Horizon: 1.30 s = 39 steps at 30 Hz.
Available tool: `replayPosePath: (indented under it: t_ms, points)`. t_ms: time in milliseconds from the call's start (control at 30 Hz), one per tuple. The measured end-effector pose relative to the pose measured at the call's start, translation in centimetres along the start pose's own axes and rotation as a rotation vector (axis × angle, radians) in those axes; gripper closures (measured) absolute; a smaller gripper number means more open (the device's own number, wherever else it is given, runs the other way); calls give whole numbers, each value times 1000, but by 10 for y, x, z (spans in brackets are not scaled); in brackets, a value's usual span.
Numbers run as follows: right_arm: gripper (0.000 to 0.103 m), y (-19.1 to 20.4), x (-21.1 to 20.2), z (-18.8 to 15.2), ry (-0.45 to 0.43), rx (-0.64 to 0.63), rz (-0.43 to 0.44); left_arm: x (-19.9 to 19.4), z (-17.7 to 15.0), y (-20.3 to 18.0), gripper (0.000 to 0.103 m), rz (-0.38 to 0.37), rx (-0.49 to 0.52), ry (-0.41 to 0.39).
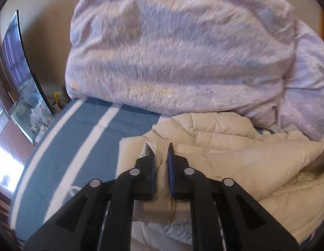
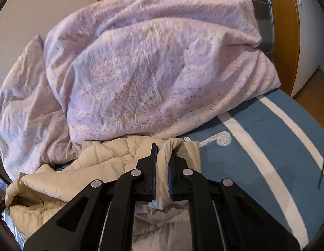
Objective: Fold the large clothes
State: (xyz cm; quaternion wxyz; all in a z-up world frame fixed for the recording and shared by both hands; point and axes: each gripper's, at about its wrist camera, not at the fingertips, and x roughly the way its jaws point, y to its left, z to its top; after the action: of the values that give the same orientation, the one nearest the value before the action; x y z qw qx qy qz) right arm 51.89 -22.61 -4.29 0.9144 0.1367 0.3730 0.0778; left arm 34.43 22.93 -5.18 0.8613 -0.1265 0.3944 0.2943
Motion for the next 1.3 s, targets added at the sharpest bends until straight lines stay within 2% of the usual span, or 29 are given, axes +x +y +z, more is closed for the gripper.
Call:
replayPosePath:
  t_ms: [67,100,133,167,200,233,267,300,367,467,633,767,933,1067,1200,1300]
  points:
    - [89,-1,8,1,8,22,13,16,0,0,87,-12,-25,22]
    - [80,-3,12,1,15,35,20,23,1,0,85,-19,-39,31]
    - [72,-4,14,2,22,45,31,25,1,1,79,-24,-47,34]
    - [50,-6,13,3,25,52,41,27,3,1,70,-35,-56,34]
    - [29,-7,10,4,17,57,50,27,4,1,66,-41,-62,32]
    - [23,-8,2,5,-14,56,43,22,5,2,53,-48,-68,23]
    - [21,-9,-5,5,-43,50,35,15,7,4,34,-48,-68,2]
    - [21,-9,-16,6,-75,31,33,8,9,7,29,-45,-67,-23]
    - [21,-11,-33,6,-95,8,41,-8,10,12,24,-54,-58,-64]
    - [22,-12,-55,-4,-89,-27,91,-32,6,20,19,-70,-46,-86]
    - [23,-1,-72,-29,-61,-123,133,-60,-18,32,14,-108,-36,-103]
    - [25,17,-62,-43,-12,-186,118,-57,-34,18,14,-97,27,-82]
    - [25,37,-38,-47,13,-225,52,-30,-43,-13,14,-40,118,-36]
    - [25,47,-13,-43,7,-261,-20,-10,-40,-28,14,-1,145,-34]
    - [25,41,13,-43,28,-271,-88,18,-39,-38,14,55,175,-27]
    - [25,34,28,-48,46,-272,-108,31,-39,-36,12,62,167,-23]
